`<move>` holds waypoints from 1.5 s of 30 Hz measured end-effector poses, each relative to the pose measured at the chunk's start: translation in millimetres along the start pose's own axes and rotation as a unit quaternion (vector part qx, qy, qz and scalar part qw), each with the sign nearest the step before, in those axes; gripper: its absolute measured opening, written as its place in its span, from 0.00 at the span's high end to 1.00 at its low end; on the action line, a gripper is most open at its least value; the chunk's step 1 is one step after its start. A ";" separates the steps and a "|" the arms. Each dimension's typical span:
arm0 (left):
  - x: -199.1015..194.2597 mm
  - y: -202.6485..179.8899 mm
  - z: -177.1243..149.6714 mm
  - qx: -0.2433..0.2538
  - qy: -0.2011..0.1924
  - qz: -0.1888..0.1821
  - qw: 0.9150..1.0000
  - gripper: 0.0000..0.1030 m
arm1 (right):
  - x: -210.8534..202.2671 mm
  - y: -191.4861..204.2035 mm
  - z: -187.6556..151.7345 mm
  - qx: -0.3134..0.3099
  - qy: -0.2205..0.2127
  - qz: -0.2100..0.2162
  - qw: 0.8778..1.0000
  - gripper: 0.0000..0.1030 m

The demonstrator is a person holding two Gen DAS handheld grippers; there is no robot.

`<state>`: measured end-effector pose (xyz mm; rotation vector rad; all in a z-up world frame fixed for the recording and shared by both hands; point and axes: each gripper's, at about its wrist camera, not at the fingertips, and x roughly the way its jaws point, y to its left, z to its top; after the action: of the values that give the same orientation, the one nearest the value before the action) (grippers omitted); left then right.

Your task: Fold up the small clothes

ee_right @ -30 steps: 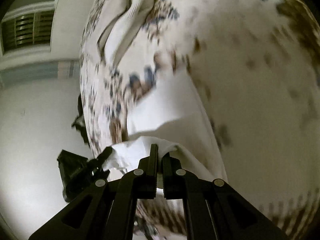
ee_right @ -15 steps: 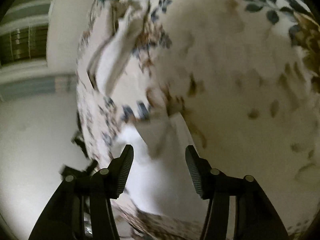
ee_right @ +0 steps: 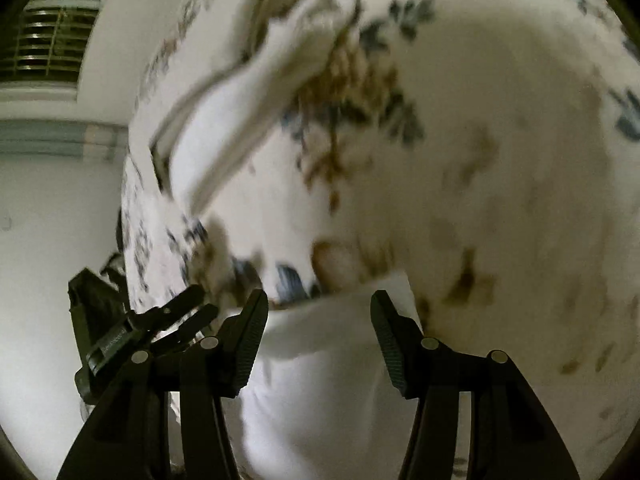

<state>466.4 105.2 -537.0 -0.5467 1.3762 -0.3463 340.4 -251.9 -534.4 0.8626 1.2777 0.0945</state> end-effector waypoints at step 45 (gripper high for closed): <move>-51.7 136.4 -252.0 -0.348 -0.002 -0.154 0.925 0.37 | -17.8 -87.6 -211.0 0.172 0.080 0.028 0.982 0.60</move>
<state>199.0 204.7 -595.0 -1.3619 1.3935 -0.0928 118.9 -214.2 -579.8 1.2068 1.4443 -0.0137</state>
